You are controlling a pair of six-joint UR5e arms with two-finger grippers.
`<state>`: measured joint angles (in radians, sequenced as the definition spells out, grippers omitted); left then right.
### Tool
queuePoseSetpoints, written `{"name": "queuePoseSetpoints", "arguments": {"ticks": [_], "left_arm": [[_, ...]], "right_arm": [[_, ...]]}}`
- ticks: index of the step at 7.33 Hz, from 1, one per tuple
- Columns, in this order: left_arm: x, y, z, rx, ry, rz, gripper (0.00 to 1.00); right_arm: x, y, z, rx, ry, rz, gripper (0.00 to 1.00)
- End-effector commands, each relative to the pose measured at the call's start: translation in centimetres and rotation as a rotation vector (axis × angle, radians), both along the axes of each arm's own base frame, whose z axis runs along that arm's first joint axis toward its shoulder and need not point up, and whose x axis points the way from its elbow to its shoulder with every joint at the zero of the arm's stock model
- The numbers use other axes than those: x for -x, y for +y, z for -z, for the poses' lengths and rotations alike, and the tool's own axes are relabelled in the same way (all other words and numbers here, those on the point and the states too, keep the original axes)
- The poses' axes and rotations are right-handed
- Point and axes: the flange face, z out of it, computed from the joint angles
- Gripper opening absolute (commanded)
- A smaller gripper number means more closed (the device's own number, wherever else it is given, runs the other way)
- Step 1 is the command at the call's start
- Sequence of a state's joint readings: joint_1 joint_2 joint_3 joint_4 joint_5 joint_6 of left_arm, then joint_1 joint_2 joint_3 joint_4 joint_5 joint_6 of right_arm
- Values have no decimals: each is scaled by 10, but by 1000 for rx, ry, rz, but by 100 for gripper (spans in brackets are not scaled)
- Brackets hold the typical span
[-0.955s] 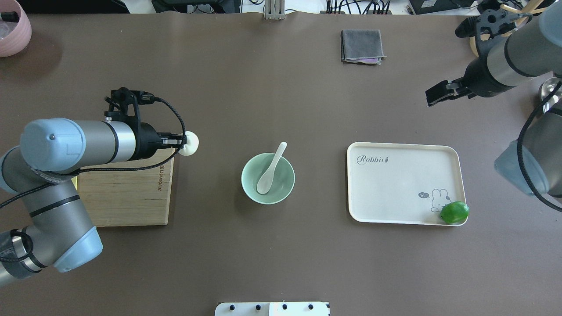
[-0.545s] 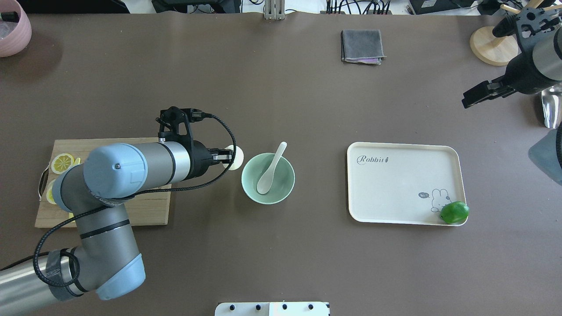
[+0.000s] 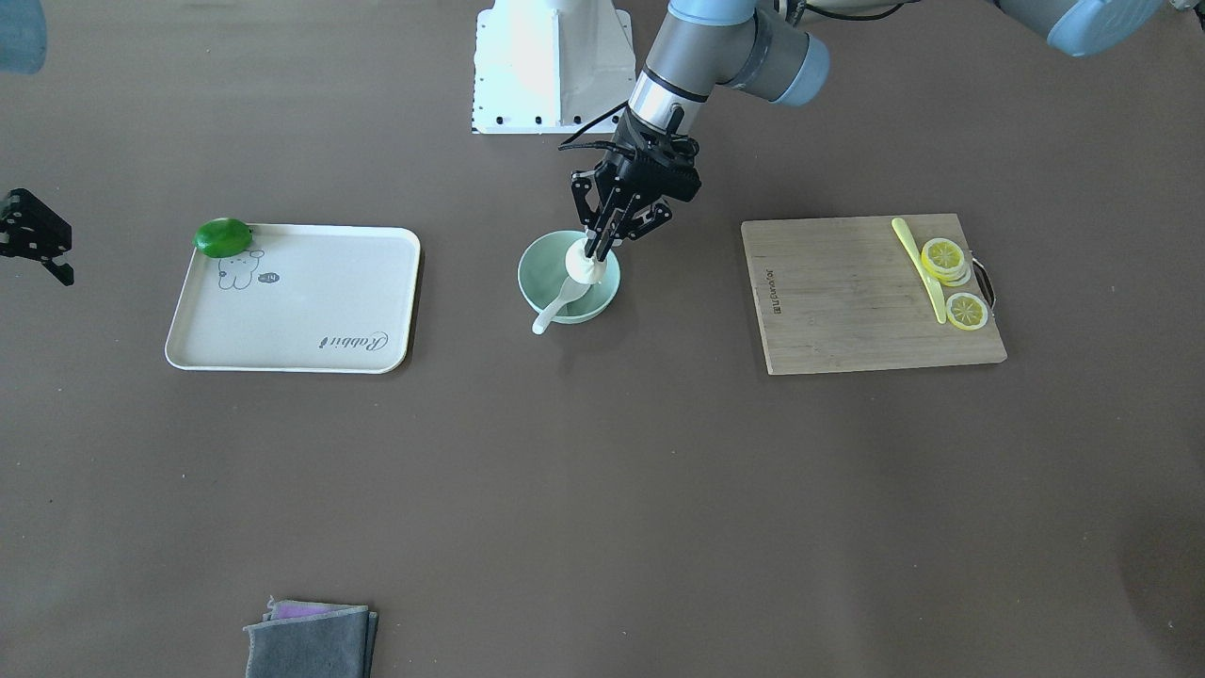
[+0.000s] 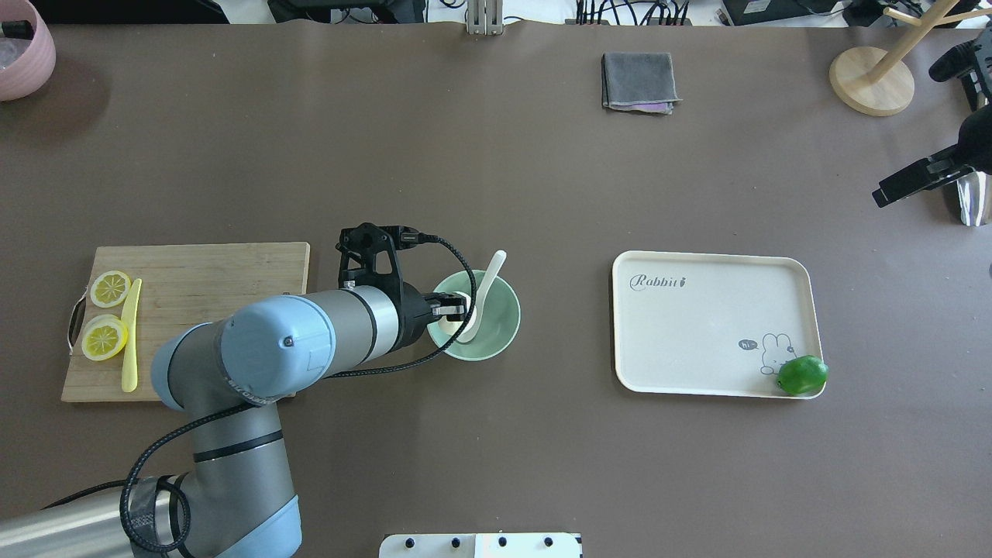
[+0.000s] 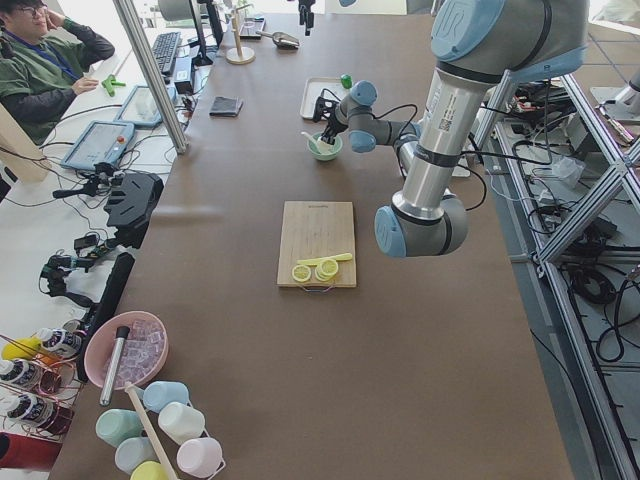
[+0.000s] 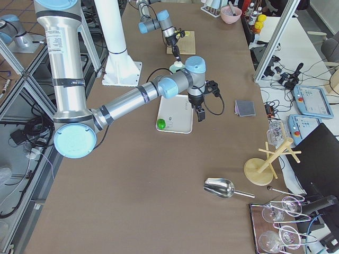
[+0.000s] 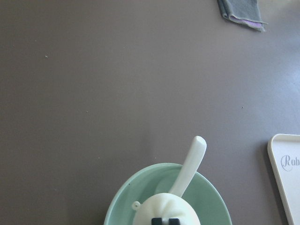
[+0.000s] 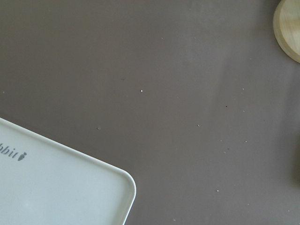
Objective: Put spoon and bun in bowl
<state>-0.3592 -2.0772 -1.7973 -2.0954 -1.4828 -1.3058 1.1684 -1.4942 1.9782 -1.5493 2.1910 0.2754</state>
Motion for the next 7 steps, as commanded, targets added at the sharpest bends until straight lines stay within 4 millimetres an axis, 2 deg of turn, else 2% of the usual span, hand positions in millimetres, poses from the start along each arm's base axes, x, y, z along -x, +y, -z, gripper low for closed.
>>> {"name": "queuePoseSetpoints", "arguments": {"ticks": [1,2,3,4,6,7], "left_arm": [[-7,10,7,-6,8,-17,64],[-6,10,12,-12,15,-15,97],[2,10,15,-36,14,-25,98],[17,-9,11,-91,-66,-73,98],[102,-80,-16,-36,-239,-208,98],[153,-117,-42,-90,-307,-255,98]], "right_arm": [[-8,2,-11,11,10,-3,100],[-15,11,-29,45,23,-9,100],[-24,18,-46,75,37,-19,100],[-31,25,-60,105,46,-26,100],[-48,25,-92,165,62,-52,100],[-69,22,-105,165,65,-56,100]]}}
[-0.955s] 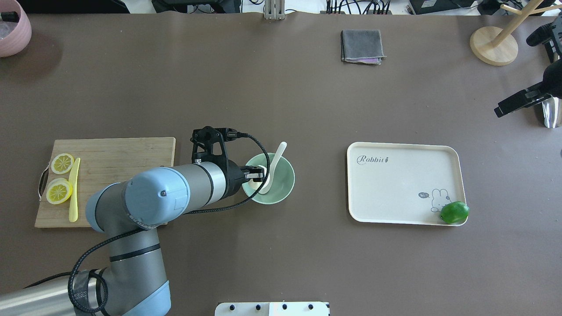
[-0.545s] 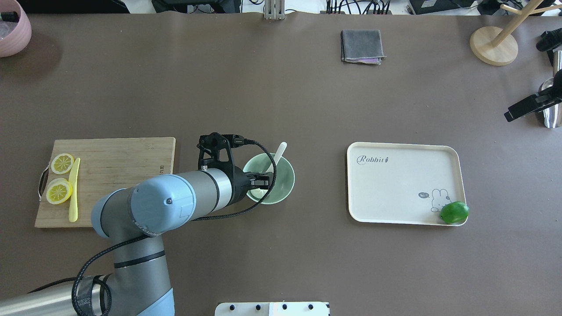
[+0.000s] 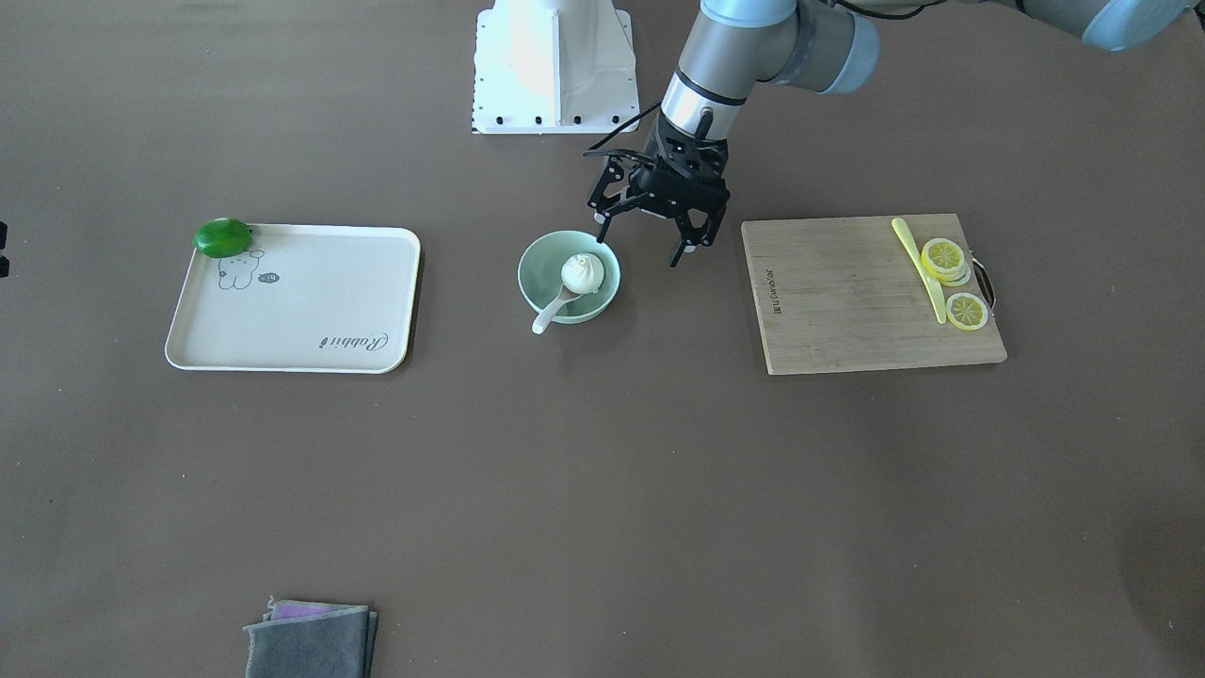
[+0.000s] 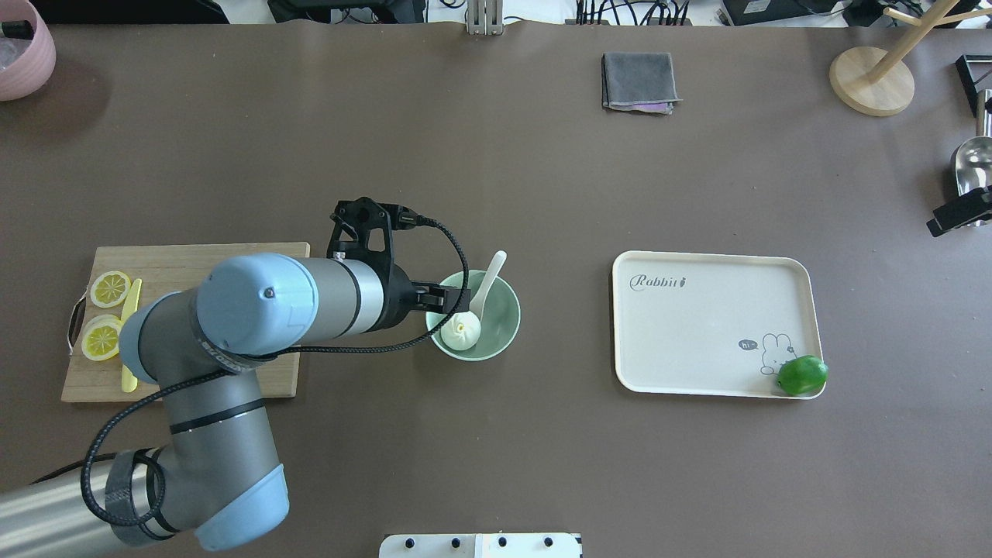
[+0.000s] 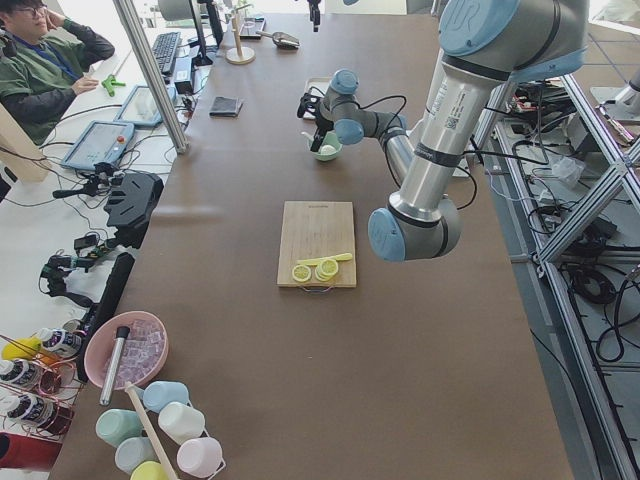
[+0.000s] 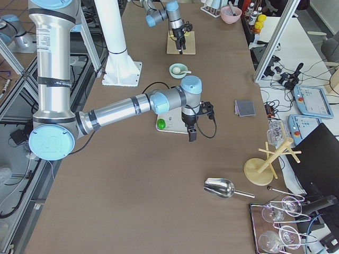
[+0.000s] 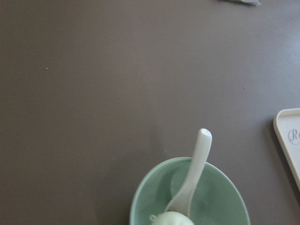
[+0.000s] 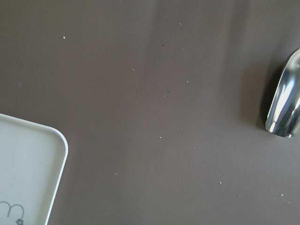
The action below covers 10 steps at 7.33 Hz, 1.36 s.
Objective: Put spoon and bun in bowl
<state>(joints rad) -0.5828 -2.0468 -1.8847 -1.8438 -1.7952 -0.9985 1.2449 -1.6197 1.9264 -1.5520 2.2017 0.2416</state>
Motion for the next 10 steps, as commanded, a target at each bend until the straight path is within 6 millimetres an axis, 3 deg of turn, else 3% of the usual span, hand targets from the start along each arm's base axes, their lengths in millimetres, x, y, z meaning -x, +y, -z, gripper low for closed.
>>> {"name": "queuePoseSetpoints", "arguments": {"ticks": [1,3,4,6,7,9,10], "left_arm": [[125,-71,-69,-38,-114,-149,98],[248,-103,-149,-87,-196,-166,99],[305,-107,-187,-99,-258,-154,99],[408,-120,-237,-86,-310,-220,99],[439,-99,-287,-50,-337,-247,99],[473,-61,-382,133,-355,-221,99],[494,-53,-405,162,-341,-174,99]], "right_arm": [[-46,-2,-36,26,-10,8,100],[-100,12,-72,76,-13,-6,100],[-117,19,-79,120,-10,-39,100],[-134,33,-92,164,-9,-77,100],[-135,37,-96,170,-9,-78,100],[-135,40,-98,172,-9,-78,100],[-135,41,-97,169,-9,-78,100]]}}
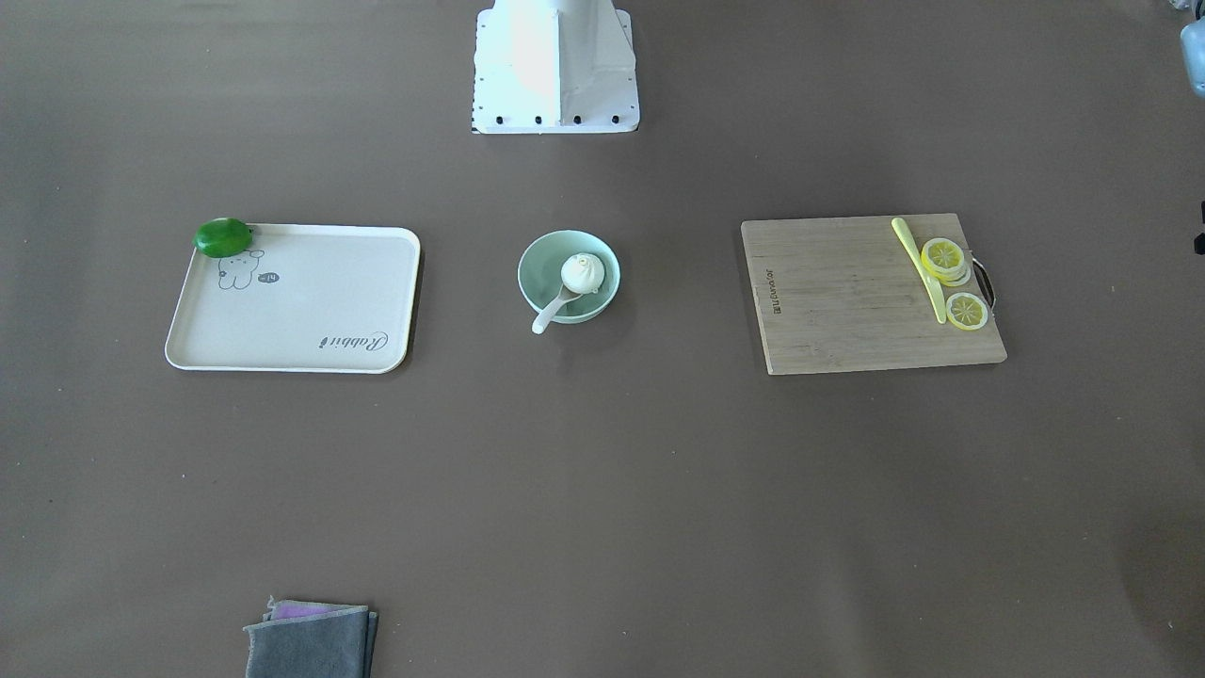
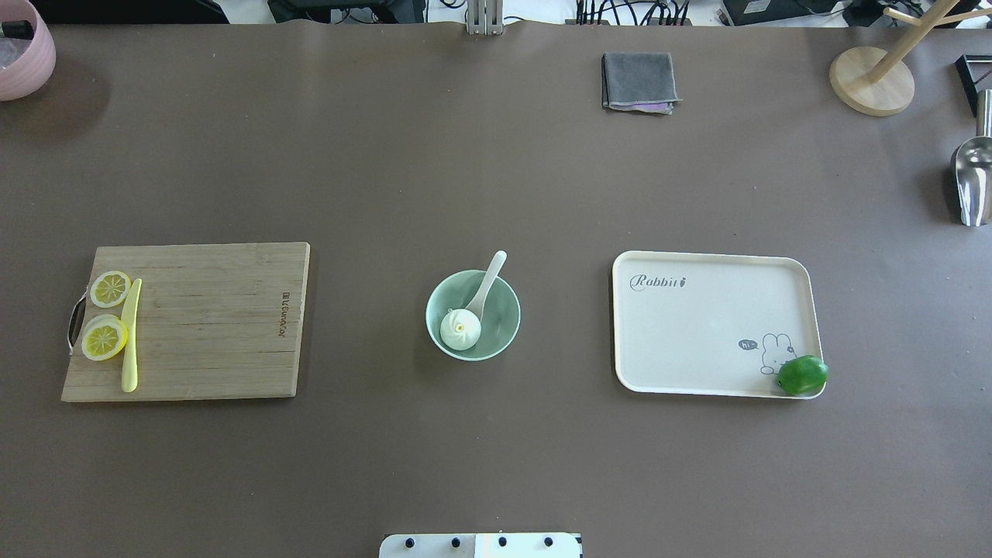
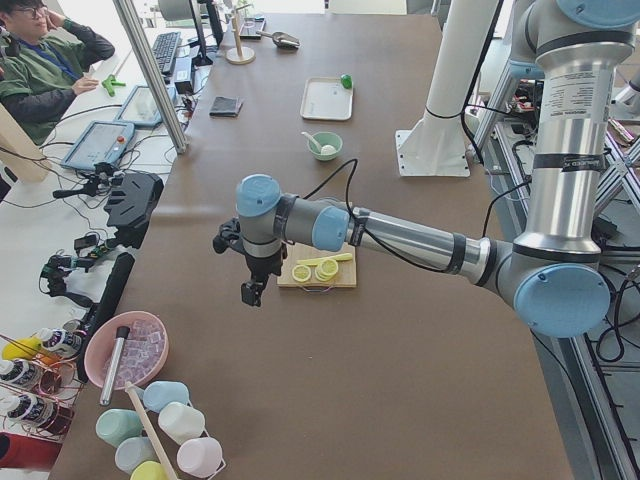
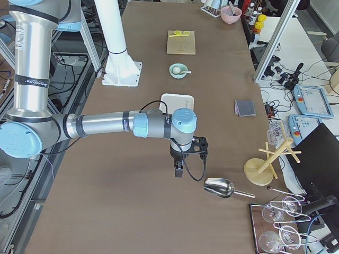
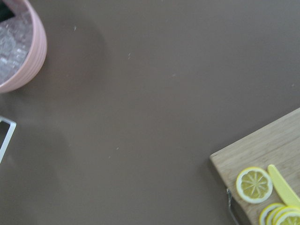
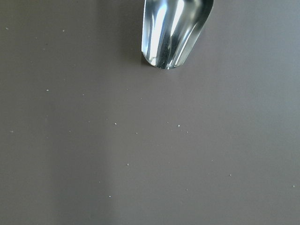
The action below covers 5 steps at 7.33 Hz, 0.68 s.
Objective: Put spoon and bun in bowl
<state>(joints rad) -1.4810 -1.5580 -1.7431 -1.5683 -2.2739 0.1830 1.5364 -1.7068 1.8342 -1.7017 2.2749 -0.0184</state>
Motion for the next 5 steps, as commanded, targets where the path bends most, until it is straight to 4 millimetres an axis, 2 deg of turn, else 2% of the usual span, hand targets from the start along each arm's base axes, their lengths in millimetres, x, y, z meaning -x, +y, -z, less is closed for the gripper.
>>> {"name": "queuePoseSetpoints", "arguments": {"ticks": [1,4,5], "left_arm": [[29,20,-39,57,15,62,99],[31,52,-12,9,18,60,99],[32,60,-15,16,17,62,99]], "right_arm": [[0,2,-1,0,0,-1,100],[0,1,-1,-1,0,-2,100],[0,1,-1,-1,0,-2,100]]}}
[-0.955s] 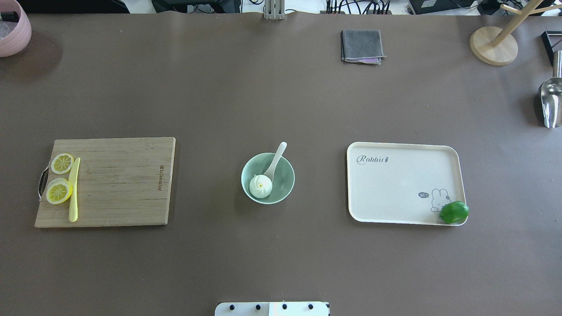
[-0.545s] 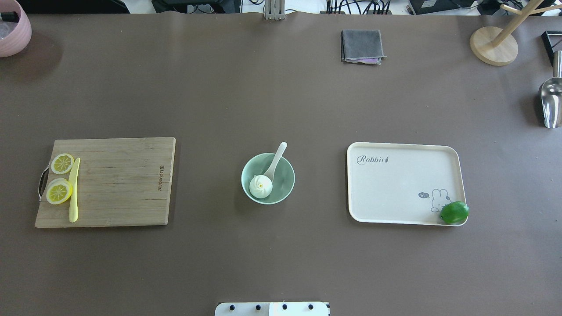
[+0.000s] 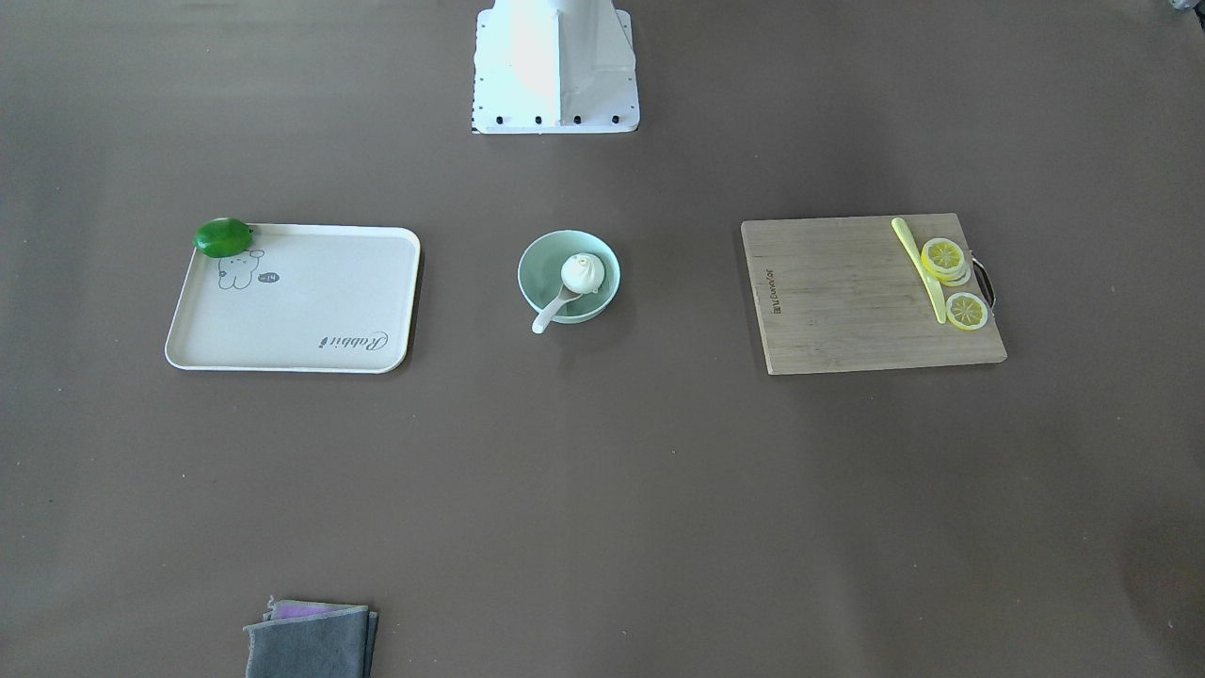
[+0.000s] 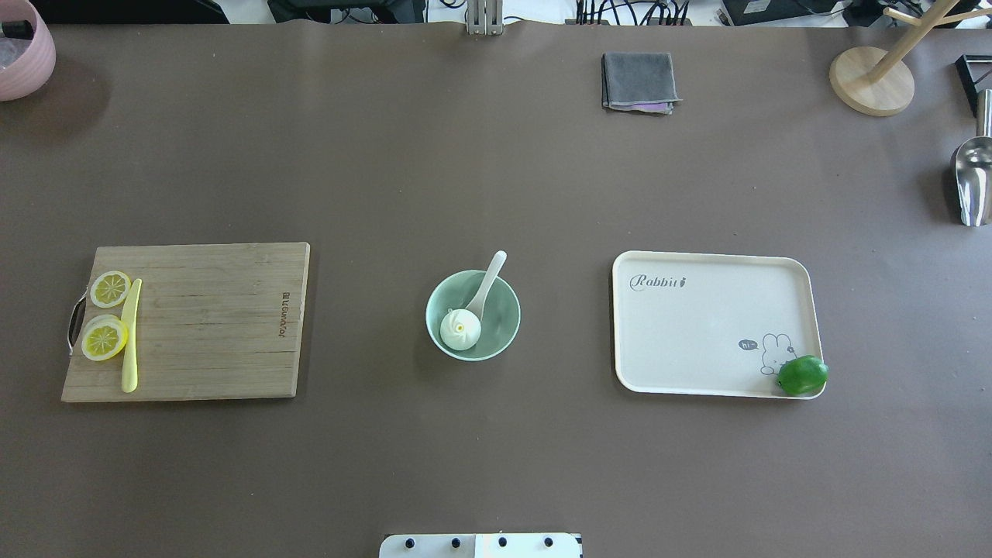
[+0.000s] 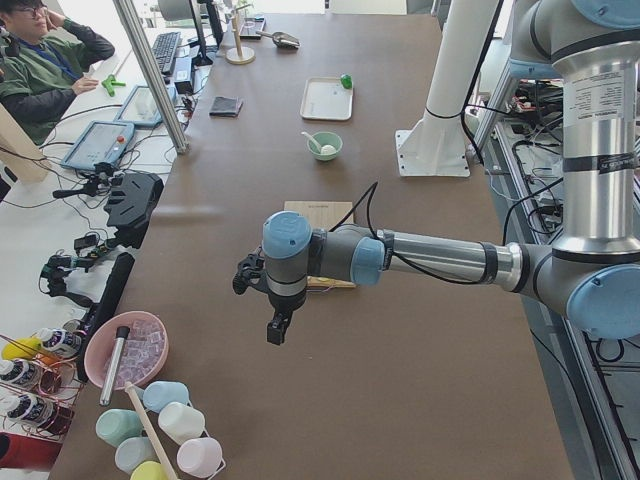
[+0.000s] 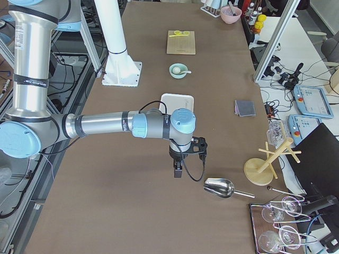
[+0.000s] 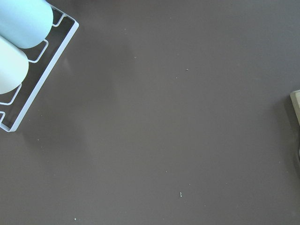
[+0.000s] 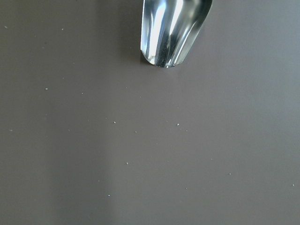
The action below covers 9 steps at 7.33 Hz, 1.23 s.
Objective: Put spoon and bun in bowl
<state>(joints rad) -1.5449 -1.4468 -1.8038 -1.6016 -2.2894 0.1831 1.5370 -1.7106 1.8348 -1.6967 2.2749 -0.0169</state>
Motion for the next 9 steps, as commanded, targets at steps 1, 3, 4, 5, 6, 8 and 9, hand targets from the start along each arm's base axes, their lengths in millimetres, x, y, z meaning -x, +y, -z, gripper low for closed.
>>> {"name": "queuePoseSetpoints", "arguments": {"ticks": [1,3,4,5,6,8,9], "left_arm": [[1,13,-2,10,-1,1,99],[1,13,-4,14,-7,3,99],[1,13,-4,14,-7,3,99],[1,13,-4,14,-7,3,99],[1,13,-4,14,-7,3,99],[1,13,-5,16,-7,1,99],[1,13,-6,18,-7,2,99]], "right_arm": [[0,-1,1,-2,0,0,100],[1,-1,1,-1,0,0,100],[2,-1,1,-2,1,3,100],[2,-1,1,-1,2,3,100],[2,-1,1,0,0,2,100],[5,-1,1,1,0,7,100],[5,-2,1,0,0,9,100]]}}
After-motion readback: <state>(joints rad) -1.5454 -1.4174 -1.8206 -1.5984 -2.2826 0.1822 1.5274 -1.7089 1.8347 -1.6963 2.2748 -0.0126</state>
